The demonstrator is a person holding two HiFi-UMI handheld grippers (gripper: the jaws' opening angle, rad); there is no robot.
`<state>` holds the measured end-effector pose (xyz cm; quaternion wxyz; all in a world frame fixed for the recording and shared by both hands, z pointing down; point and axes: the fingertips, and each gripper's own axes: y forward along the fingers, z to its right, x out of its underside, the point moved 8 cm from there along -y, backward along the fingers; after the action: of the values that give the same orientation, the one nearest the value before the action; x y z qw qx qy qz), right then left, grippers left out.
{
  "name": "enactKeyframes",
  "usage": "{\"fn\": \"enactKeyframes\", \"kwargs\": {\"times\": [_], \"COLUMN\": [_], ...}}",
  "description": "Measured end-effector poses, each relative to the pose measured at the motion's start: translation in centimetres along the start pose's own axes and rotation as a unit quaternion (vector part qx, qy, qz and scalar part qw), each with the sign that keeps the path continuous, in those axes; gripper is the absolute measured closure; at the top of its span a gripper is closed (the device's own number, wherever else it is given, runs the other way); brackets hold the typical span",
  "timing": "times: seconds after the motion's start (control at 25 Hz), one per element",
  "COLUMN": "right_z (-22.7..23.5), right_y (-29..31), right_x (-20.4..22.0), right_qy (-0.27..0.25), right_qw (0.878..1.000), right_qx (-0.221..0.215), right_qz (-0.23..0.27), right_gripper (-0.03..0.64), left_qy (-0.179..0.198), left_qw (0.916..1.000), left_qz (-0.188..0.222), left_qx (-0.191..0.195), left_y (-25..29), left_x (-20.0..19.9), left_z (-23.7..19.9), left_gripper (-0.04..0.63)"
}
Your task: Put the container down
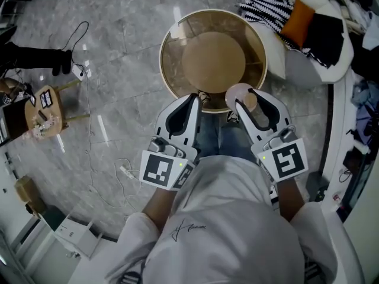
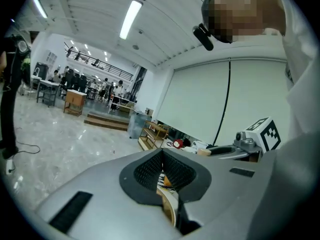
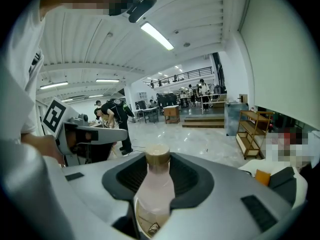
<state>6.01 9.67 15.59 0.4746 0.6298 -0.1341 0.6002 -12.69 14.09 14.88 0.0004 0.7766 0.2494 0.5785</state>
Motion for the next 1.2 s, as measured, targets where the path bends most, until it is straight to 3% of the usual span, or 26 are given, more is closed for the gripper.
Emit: {"fn": "enactKeyframes", "kwargs": {"times": [0.2, 0.6, 1.2], "right_z": [0.0, 0.3, 5.4], "right_y": [2.0, 4.9, 9.1], "right_x": [-0.5, -1.0, 2.3], "right_qy": [-0.002, 0.006, -0.009], "right_qw": [1.0, 0.999, 1.0], "right_qx": [0.012, 0.027, 0.014], "right_qz": [0.01, 0.02, 0.004], "right_gripper": [0.468, 0.469, 0.468], "left_qy": [0.016, 0.026, 0.002], "left_qw": [0.9994, 0.9986, 0.9987], "left_qz": [-0.001, 0.006, -0.037], "left_qx": [0.029, 0.045, 0.034], "left_y": [1.2, 3.6, 9.9], "left_x": [-0.6, -1.4, 3.2], "left_z": [-1.5, -4.3, -5.8], "left_gripper": [0.577, 0.577, 0.577]}}
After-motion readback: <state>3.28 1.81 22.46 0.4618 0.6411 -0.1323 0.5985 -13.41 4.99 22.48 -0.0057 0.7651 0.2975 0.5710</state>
